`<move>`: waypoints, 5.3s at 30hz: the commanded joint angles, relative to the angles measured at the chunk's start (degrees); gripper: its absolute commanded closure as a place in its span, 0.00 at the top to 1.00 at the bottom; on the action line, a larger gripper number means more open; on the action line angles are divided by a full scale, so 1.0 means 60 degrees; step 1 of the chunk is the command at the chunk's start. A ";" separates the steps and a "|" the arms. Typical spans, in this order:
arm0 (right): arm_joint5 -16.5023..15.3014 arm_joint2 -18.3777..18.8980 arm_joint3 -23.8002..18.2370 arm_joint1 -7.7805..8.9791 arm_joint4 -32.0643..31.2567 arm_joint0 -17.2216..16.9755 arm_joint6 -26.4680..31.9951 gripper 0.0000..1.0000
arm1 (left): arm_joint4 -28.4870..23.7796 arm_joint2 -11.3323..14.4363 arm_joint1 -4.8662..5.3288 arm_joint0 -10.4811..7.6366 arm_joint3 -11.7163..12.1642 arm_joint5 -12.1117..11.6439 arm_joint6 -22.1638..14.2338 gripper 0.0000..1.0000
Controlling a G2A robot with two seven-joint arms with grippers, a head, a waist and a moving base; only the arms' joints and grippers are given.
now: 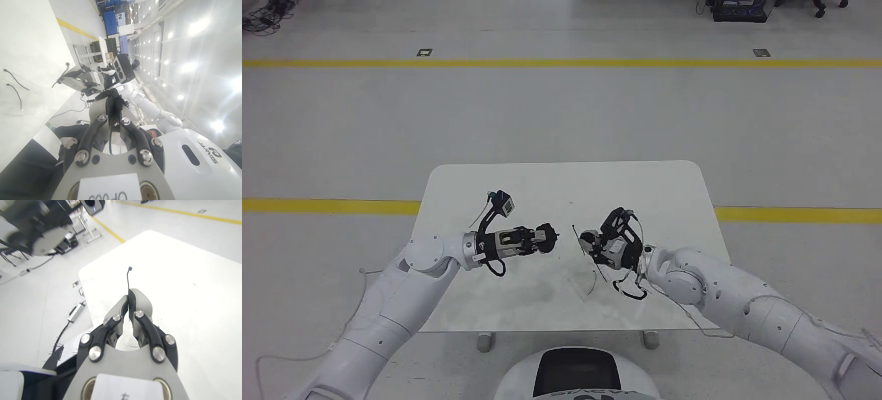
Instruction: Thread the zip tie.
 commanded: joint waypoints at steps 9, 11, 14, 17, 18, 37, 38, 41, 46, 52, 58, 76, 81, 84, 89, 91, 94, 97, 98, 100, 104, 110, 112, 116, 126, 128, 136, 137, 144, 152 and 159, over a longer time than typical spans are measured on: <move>0.0000 0.0258 -0.0542 0.0419 -0.0017 -0.0546 -0.1650 0.00 | 0.0000 0.0000 0.0000 0.0000 0.0000 0.0000 0.0000 0.00; 0.0000 0.0258 -0.0542 0.0419 -0.0017 -0.0546 -0.1650 0.00 | 0.0000 0.0000 0.0000 0.0000 0.0000 0.0000 0.0000 0.00; 0.0000 0.0258 -0.0542 0.0419 -0.0017 -0.0546 -0.1650 0.00 | 0.0000 0.0000 0.0000 0.0000 0.0000 0.0000 0.0000 0.00; 0.0000 0.0258 -0.0542 0.0419 -0.0017 -0.0546 -0.1650 0.00 | 0.0000 0.0000 0.0000 0.0000 0.0000 0.0000 0.0000 0.00; 0.0064 0.0308 -0.0569 0.0405 0.0044 -0.0620 -0.1694 0.00 | 0.0000 0.0000 0.0000 0.0000 0.0000 0.0000 0.0000 0.00; 0.0941 0.1300 -0.0605 -0.0083 -0.1019 -0.2901 -0.6599 0.00 | 0.0000 0.0000 0.0000 0.0000 0.0000 0.0000 0.0000 0.00; 0.0941 0.1300 -0.0605 -0.0083 -0.1019 -0.2901 -0.6599 0.00 | 0.0000 0.0000 0.0000 0.0000 0.0000 0.0000 0.0000 0.00; 0.0941 0.1300 -0.0605 -0.0083 -0.1019 -0.2901 -0.6599 0.00 | 0.0000 0.0000 0.0000 0.0000 0.0000 0.0000 0.0000 0.00; 0.0941 0.1300 -0.0605 -0.0083 -0.1019 -0.2901 -0.6599 0.00 | 0.0000 0.0000 0.0000 0.0000 0.0000 0.0000 0.0000 0.00; 0.1246 0.1458 -0.0569 -0.0218 -0.1163 -0.3110 -0.6543 0.00 | 0.0826 0.0330 -0.0021 0.0374 -0.0381 0.0205 0.0948 0.00; 0.1193 0.1420 -0.0171 -0.0609 -0.1265 -0.3237 -0.6755 0.00 | 0.1590 0.0772 -0.0106 0.0688 -0.0523 0.0412 0.2268 0.00; 0.0825 0.1382 0.0351 -0.1095 -0.1142 -0.3159 -0.6844 0.00 | 0.1943 0.1042 -0.0189 0.0763 -0.0688 0.0495 0.3147 0.00; 0.0825 0.1382 0.0351 -0.1095 -0.1142 -0.3159 -0.6844 0.00 | 0.1943 0.1042 -0.0189 0.0763 -0.0688 0.0495 0.3147 0.00; 0.0825 0.1382 0.0351 -0.1095 -0.1142 -0.3159 -0.6844 0.00 | 0.2006 0.1088 -0.0202 0.0791 -0.0740 0.0536 0.3307 0.00; 0.0955 0.1564 0.0264 -0.1190 -0.1080 -0.3241 -0.6551 0.00 | 0.2339 0.1172 -0.0211 0.0887 -0.0719 0.0511 0.3654 0.00; 0.0873 0.1616 0.0305 -0.1282 -0.1050 -0.3261 -0.6481 0.00 | 0.2431 0.1195 -0.0213 0.0919 -0.0727 0.0537 0.3769 0.00; 0.0684 0.1648 0.0449 -0.1439 -0.1019 -0.3217 -0.6328 0.00 | 0.2583 0.1211 -0.0213 0.0948 -0.0758 0.0595 0.3940 0.00; 0.0527 0.1640 0.0629 -0.1617 -0.0995 -0.3135 -0.6130 0.00 | 0.2682 0.1223 -0.0213 0.0982 -0.0814 0.0634 0.4065 0.00; 0.0504 0.1638 0.0691 -0.1672 -0.0998 -0.3110 -0.6082 0.00 | 0.2688 0.1218 -0.0213 0.0996 -0.0824 0.0635 0.4110 0.00; 0.0476 0.1632 0.0793 -0.1781 -0.1000 -0.3075 -0.6007 0.00 | 0.2731 0.1203 -0.0212 0.1034 -0.0849 0.0643 0.4263 0.00; 0.0402 0.1682 0.0993 -0.1983 -0.1046 -0.3078 -0.5967 0.00 | 0.2756 0.1166 -0.0207 0.1121 -0.0903 0.0646 0.4467 0.00; 0.0317 0.1765 0.1110 -0.2101 -0.1106 -0.3111 -0.5910 0.00 | 0.2790 0.1131 -0.0202 0.1162 -0.0949 0.0694 0.4582 0.00; 0.0317 0.1765 0.1110 -0.2101 -0.1106 -0.3111 -0.5910 0.00 | 0.2790 0.1131 -0.0202 0.1162 -0.0949 0.0694 0.4582 0.00; 0.0366 0.1805 0.1063 -0.2110 -0.1096 -0.3137 -0.5807 0.00 | 0.2790 0.1131 -0.0202 0.1162 -0.0949 0.0694 0.4582 0.00; 0.0371 0.2290 0.0925 -0.2240 -0.1404 -0.3442 -0.5440 0.00 | 0.2790 0.1131 -0.0202 0.1162 -0.0949 0.0694 0.4582 0.00; 0.0338 0.2370 0.0933 -0.2279 -0.1455 -0.3489 -0.5395 0.00 | 0.2790 0.1131 -0.0202 0.1162 -0.0949 0.0694 0.4582 0.00; 0.0197 0.2634 0.0996 -0.2429 -0.1620 -0.3620 -0.5241 0.00 | 0.2790 0.1131 -0.0202 0.1162 -0.0949 0.0694 0.4582 0.00; 0.0182 0.2663 0.1004 -0.2446 -0.1636 -0.3632 -0.5224 0.00 | 0.2790 0.1131 -0.0202 0.1162 -0.0949 0.0694 0.4582 0.00; 0.0114 0.2886 0.1056 -0.2570 -0.1791 -0.3730 -0.5115 0.00 | 0.2790 0.1131 -0.0202 0.1162 -0.0949 0.0694 0.4582 0.00; 0.0000 0.3128 0.1136 -0.2705 -0.1940 -0.3837 -0.4988 0.00 | 0.2790 0.1131 -0.0202 0.1162 -0.0949 0.0694 0.4582 0.00; 0.0000 0.3288 0.1121 -0.2792 -0.2079 -0.3943 -0.4937 0.00 | 0.2790 0.1131 -0.0202 0.1162 -0.0949 0.0694 0.4582 0.00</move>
